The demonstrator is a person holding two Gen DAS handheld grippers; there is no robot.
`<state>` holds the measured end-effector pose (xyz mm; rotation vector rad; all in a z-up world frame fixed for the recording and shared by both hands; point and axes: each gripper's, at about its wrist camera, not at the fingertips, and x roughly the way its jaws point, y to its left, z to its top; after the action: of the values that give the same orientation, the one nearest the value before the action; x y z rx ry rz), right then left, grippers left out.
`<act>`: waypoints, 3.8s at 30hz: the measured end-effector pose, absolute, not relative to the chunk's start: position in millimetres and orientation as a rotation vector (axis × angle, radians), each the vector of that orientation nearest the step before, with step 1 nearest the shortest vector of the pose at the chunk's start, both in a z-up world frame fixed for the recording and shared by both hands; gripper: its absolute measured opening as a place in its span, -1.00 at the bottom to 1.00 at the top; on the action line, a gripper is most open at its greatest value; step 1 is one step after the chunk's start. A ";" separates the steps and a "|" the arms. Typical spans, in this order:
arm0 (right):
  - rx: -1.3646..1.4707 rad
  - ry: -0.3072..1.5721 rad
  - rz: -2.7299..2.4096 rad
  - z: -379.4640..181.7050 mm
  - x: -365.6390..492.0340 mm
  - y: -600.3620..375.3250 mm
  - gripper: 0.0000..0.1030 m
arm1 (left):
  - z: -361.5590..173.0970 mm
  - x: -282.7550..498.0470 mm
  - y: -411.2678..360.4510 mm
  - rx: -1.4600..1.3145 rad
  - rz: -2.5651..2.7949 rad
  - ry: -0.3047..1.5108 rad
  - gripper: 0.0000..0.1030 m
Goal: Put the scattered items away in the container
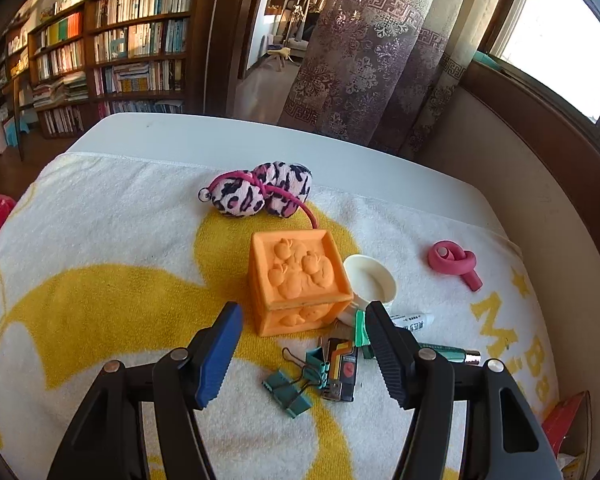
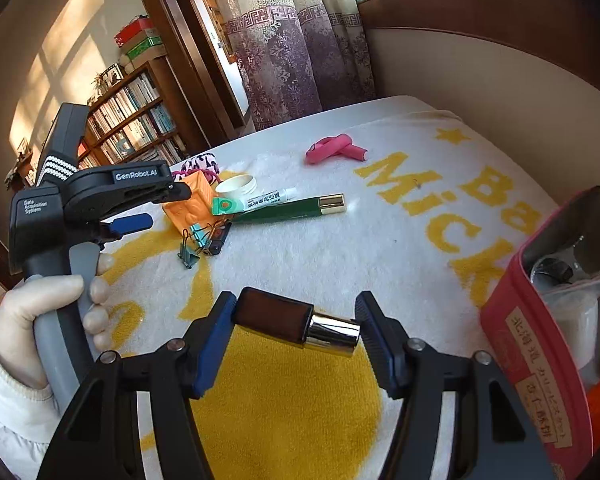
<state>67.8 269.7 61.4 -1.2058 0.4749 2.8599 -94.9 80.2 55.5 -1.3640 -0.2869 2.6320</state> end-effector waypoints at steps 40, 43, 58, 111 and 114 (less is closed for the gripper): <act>-1.109 0.432 2.895 66.7 70.7 266.1 0.27 | 90.9 -18.5 44.5 -1.173 2.612 -0.377 0.05; -1.034 0.414 2.897 72.7 74.8 269.7 0.27 | 101.1 0.7 46.0 -1.148 2.592 -0.376 0.05; -0.727 0.515 2.891 140.5 171.3 327.4 0.25 | 120.2 74.3 107.4 -1.086 2.443 -0.229 0.05; -1.376 0.180 2.682 28.0 57.7 255.0 0.42 | 54.8 71.0 27.1 -1.200 2.457 -0.397 0.05; -1.369 0.168 2.682 28.8 58.0 254.1 0.24 | 51.3 69.7 27.0 -1.214 2.454 -0.400 0.05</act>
<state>58.0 254.1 28.8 -1.3689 0.1679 2.6821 69.7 27.0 51.3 -1.2137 -0.3999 2.4539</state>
